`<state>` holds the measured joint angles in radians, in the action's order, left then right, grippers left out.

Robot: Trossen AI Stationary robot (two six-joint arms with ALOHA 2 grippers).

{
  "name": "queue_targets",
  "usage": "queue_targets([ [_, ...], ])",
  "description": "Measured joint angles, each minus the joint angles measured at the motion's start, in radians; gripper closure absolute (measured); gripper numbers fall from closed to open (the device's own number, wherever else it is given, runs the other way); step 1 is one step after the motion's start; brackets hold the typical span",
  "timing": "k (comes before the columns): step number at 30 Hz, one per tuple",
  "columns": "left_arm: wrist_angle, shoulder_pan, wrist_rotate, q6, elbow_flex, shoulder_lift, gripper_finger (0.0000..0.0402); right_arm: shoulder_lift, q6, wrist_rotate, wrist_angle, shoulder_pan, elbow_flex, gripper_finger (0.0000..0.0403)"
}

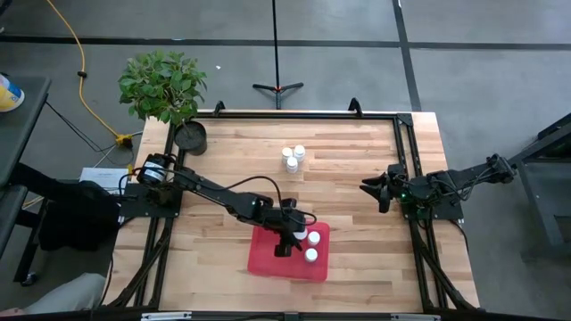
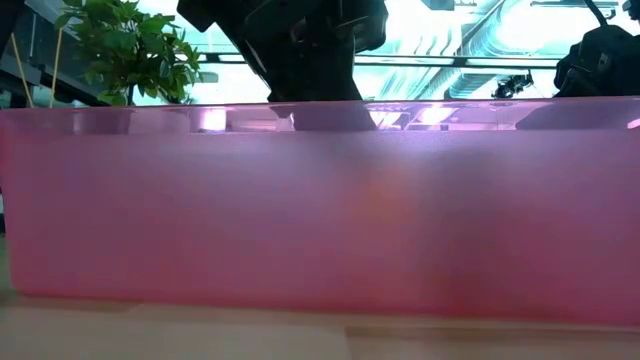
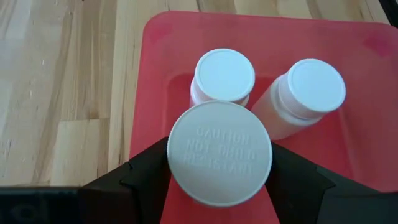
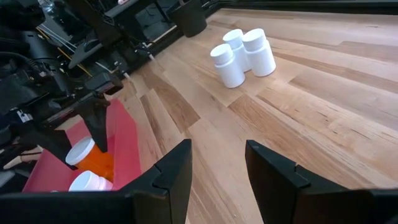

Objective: Pick and place pill bottles into a basket
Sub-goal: Put the orange pill bottle into the red bin

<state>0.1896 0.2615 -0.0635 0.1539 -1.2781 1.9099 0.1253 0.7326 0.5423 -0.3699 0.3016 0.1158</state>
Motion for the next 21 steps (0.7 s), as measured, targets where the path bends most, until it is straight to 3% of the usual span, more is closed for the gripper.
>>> queue_targets([
  [21, 0.017, 0.0, 0.078, 0.042, -0.002, 0.031, 0.0133, 0.0, 0.001, -0.003, 0.0, 0.0, 0.0, 0.0263],
])
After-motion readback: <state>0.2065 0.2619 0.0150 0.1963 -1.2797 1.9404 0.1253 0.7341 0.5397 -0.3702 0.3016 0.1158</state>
